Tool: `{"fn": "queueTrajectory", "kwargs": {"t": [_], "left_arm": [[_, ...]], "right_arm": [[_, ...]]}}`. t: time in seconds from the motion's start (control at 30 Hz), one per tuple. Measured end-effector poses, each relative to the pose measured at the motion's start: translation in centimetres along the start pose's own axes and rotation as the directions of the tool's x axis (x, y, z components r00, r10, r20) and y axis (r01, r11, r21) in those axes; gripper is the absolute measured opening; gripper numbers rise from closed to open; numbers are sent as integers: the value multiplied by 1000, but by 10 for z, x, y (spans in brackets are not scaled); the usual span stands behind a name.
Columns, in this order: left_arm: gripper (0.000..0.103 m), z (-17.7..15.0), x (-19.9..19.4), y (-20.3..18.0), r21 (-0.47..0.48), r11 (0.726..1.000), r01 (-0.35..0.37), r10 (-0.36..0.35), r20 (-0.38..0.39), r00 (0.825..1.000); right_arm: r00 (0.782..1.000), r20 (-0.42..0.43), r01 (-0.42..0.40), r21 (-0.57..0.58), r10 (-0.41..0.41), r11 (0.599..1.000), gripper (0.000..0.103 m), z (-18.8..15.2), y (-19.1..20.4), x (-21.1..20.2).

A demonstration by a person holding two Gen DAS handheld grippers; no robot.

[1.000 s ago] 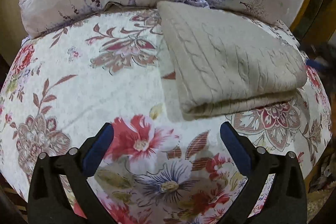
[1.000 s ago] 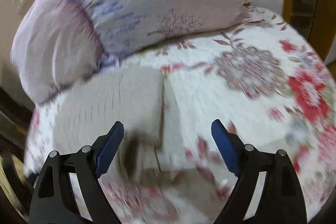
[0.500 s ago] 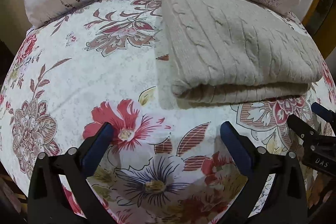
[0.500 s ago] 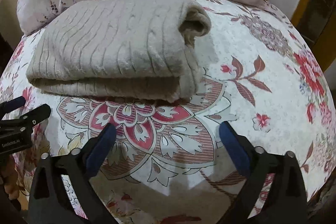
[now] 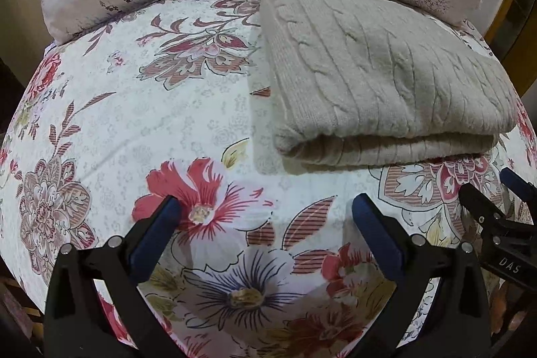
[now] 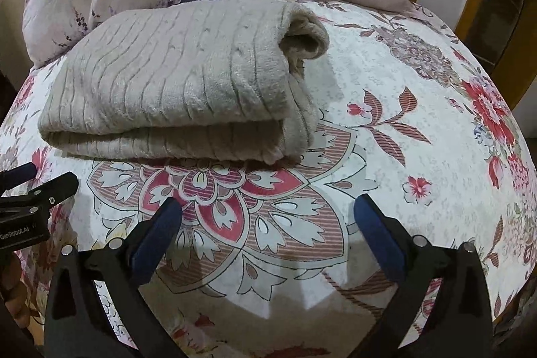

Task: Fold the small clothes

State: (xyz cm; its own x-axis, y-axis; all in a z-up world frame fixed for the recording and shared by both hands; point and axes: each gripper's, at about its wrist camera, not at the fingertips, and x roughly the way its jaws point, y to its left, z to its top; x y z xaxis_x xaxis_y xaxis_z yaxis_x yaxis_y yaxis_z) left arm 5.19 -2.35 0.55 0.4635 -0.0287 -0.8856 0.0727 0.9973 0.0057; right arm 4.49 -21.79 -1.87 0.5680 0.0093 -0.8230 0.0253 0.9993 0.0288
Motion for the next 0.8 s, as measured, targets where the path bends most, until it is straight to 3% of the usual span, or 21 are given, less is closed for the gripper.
{"fn": "queueTrajectory", "kwargs": {"t": [0.8], "left_arm": [[101, 3, 1, 1, -11, 1000, -9, 9, -6, 1000]], "right_arm": [[1000, -15, 9, 17, -9, 1000, 102, 2, -2, 0]]}}
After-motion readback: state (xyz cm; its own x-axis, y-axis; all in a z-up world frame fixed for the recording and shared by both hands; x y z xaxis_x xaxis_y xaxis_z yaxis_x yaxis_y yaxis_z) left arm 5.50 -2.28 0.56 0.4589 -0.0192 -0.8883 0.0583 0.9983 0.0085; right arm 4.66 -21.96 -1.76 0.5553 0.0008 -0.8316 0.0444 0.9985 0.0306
